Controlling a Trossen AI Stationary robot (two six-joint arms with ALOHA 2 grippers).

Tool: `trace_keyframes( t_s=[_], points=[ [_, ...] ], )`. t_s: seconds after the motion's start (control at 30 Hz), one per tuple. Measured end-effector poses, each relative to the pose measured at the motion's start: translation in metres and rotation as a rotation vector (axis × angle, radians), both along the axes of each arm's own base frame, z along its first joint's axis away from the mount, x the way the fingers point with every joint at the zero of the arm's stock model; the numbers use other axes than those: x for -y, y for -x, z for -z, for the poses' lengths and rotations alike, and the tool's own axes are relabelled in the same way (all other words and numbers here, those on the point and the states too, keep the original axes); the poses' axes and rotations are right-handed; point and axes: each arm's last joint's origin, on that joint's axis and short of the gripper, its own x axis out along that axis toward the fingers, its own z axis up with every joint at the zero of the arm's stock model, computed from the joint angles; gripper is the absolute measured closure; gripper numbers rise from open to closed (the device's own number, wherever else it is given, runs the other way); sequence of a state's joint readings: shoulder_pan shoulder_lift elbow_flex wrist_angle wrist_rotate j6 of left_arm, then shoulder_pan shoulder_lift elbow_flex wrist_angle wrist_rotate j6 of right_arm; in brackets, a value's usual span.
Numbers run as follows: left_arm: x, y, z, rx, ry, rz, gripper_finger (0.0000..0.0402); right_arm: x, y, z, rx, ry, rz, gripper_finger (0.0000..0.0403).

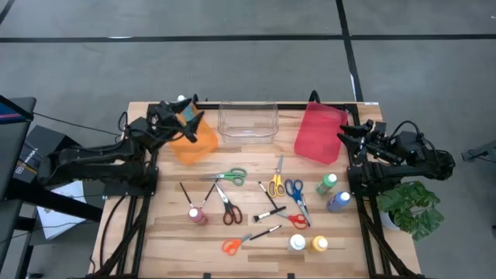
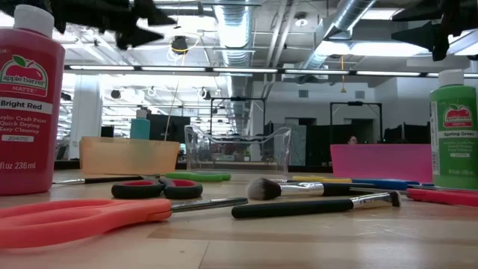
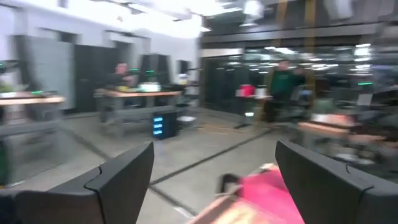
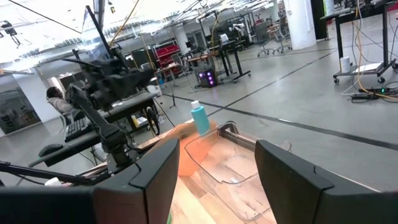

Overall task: Pick & Place Paint Supplies
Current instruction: Put the red paint bottle into the orange bin

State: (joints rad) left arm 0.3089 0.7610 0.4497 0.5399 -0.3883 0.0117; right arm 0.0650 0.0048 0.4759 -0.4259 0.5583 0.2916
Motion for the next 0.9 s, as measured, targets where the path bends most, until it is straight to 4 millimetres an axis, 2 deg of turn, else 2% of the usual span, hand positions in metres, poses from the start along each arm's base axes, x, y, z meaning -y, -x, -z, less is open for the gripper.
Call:
trace_keyframes(
  t_s=[0.2, 0.37, 0.47, 0.73, 0.9],
  points=[
    [0.031, -0.027, -0.025, -0.146, 0.058, 0.192, 0.0068, 0.000, 0.000, 0.000, -0.001, 0.003, 0.000, 0.0193],
    [0.062, -0.044, -0.044, -0.366, 0.221, 0.324, 0.0072, 0.000, 0.000, 0.000, -0.001, 0.003, 0.000, 0.0193],
    [0.083, -0.048, -0.050, -0.431, 0.337, 0.401, 0.0075, 0.000, 0.000, 0.000, -0.001, 0.003, 0.000, 0.0193],
    [0.141, -0.037, -0.040, -0.470, 0.579, 0.649, 0.0089, 0.000, 0.000, 0.001, -0.013, 0.003, 0.000, 0.0193],
    [0.169, -0.021, -0.020, -0.505, 0.690, 0.670, 0.0099, 0.000, 0.000, 0.001, -0.013, 0.003, 0.000, 0.0193]
  ],
)
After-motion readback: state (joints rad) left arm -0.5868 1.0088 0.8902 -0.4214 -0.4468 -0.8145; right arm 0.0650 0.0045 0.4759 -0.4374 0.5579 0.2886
